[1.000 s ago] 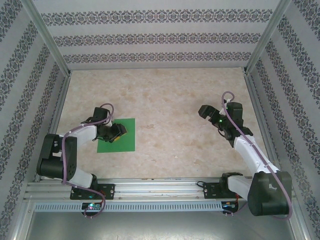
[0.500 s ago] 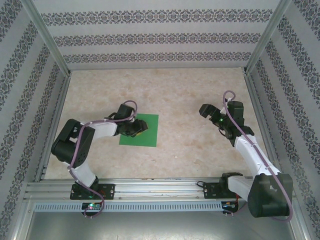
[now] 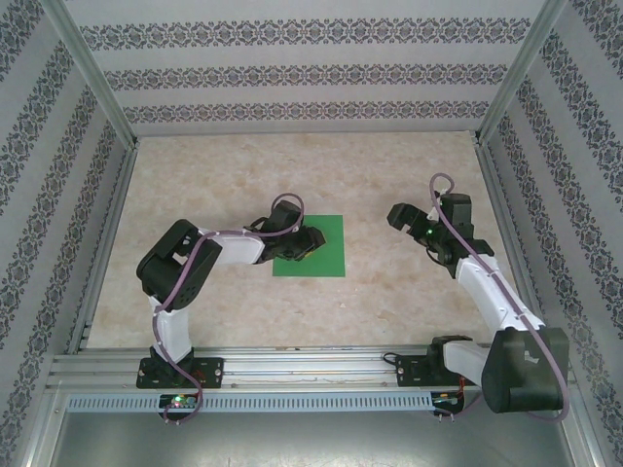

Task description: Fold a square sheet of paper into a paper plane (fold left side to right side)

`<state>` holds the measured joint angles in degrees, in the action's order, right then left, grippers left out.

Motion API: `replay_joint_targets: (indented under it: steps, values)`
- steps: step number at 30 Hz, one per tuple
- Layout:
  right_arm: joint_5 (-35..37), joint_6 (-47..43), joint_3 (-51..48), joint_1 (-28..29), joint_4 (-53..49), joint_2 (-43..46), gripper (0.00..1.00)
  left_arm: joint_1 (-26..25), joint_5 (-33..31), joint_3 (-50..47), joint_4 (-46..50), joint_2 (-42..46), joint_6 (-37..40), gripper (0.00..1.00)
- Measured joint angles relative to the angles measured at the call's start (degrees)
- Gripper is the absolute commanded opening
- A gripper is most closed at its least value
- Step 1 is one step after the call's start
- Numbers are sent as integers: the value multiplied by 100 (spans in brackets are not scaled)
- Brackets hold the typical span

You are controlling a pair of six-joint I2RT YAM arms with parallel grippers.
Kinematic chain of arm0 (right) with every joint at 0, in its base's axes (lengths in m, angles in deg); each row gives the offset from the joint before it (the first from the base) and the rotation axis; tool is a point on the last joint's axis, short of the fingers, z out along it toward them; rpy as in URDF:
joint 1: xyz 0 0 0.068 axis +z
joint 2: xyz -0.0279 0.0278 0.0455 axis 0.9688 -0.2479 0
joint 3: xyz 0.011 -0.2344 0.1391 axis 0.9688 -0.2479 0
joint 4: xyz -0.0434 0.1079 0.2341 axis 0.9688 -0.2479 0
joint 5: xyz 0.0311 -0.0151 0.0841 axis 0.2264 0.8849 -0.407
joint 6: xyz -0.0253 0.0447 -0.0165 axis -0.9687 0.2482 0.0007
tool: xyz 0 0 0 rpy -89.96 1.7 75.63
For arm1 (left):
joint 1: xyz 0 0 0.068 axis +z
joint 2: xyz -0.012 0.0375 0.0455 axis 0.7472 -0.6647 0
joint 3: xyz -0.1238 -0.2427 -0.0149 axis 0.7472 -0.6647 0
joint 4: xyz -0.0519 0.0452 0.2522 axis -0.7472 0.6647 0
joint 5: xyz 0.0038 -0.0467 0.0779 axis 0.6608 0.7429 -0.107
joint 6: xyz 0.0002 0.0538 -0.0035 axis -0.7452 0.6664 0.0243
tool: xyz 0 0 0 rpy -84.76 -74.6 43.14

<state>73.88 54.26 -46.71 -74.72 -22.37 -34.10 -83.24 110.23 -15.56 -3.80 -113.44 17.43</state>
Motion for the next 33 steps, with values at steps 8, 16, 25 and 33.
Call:
replay_joint_targets:
  steps: [8,16,25,33]
  values:
    - [20,-334,275,151,-376,-483,95,-42,17,175,160,-24,2,48]
    - [431,-835,1189,855,-883,-1316,98,20,46,184,525,542,286,50]
    - [946,-1123,2461,1937,-1261,-2734,98,586,-76,-538,979,1508,809,40]
    - [1202,-1272,3738,2636,-1663,-4201,98,717,-90,-831,1388,1473,1093,32]
